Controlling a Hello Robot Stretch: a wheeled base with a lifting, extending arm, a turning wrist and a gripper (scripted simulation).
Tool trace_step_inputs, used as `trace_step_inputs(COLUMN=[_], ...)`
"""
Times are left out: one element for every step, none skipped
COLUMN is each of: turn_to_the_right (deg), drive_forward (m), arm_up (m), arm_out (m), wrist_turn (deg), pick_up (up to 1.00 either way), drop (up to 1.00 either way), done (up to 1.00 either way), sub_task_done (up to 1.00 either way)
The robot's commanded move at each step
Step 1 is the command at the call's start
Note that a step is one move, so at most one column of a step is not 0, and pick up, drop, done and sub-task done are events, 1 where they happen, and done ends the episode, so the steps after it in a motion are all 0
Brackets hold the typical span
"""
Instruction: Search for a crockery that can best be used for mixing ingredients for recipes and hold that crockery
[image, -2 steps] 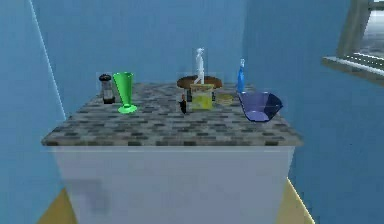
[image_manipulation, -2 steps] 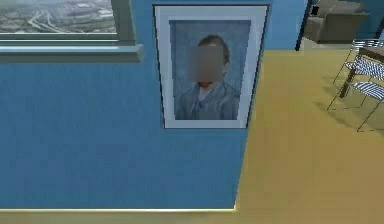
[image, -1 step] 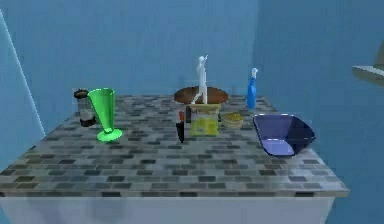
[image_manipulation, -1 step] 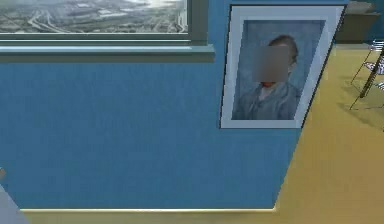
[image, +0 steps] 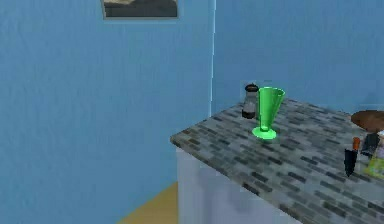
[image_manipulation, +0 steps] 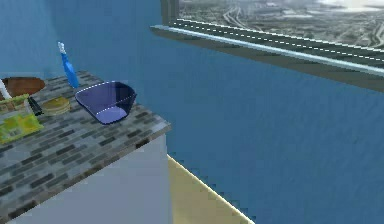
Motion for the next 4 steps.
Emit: trace_step_inputs(turn_to_the_right=[-18.0,0.0,0.0,0.0], drive_forward=[0.00,0.00,0.00,0.00], arm_up=[0.00,0.50,0.38,0.00], arm_out=[0.00,0.00,0.00,0.42], wrist_turn=[0.0,0.0,0.0,0.0], pick_up=[0.00,0.00,0.00,0.00], drop=[0.00,0.00,0.00,0.00], done=[0.00,0.00,0.00,0.00], sub_task_done=[0.00,0.00,0.00,0.00])
